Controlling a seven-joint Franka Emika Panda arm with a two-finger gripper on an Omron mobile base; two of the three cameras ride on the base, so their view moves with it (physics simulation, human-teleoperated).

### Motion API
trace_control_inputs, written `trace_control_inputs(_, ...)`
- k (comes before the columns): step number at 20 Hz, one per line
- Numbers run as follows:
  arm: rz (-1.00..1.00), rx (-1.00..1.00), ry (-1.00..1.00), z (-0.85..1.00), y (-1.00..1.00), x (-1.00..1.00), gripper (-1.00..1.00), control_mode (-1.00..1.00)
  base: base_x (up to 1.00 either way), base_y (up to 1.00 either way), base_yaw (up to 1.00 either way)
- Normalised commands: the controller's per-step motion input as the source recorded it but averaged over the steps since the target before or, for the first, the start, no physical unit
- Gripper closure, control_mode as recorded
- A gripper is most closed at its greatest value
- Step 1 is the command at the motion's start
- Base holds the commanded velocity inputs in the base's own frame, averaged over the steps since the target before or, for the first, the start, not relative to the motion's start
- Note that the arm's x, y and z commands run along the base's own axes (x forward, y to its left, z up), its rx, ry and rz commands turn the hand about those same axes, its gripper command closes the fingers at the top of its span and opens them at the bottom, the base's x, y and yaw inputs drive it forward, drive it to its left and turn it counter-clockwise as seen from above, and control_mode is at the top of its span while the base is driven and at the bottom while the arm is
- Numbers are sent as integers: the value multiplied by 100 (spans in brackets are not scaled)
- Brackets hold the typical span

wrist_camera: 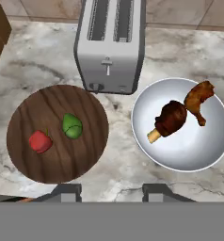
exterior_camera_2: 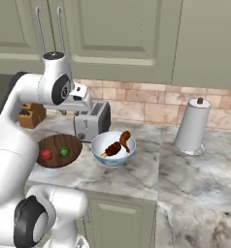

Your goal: Place the bowl with the avocado and bell pepper on the second highest shelf of the fridge. Place the bowl with the steak and chicken drumstick on the top shelf of the fridge.

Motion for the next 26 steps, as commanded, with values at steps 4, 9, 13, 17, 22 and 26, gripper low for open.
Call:
trace_control_inputs(4, -8, 1, 0, 0, -23, -26, -100, -100, 0, 0, 0)
trace_control_inputs(9, -40, 4, 1, -4, -100, -77, -100, -100, 0, 0, 0)
trace_control_inputs(13, -53, 8, 11, -4, -100, -25, -100, -100, 0, 0, 0)
trace_control_inputs(17, -45, 11, 11, -38, -94, -11, -100, -100, 0, 0, 0)
trace_control_inputs(22, -3, 5, -10, -55, -14, 8, -100, -100, 0, 0, 0)
trace_control_inputs(26, 0, 12, -7, -100, 0, 18, -100, -100, 0, 0, 0)
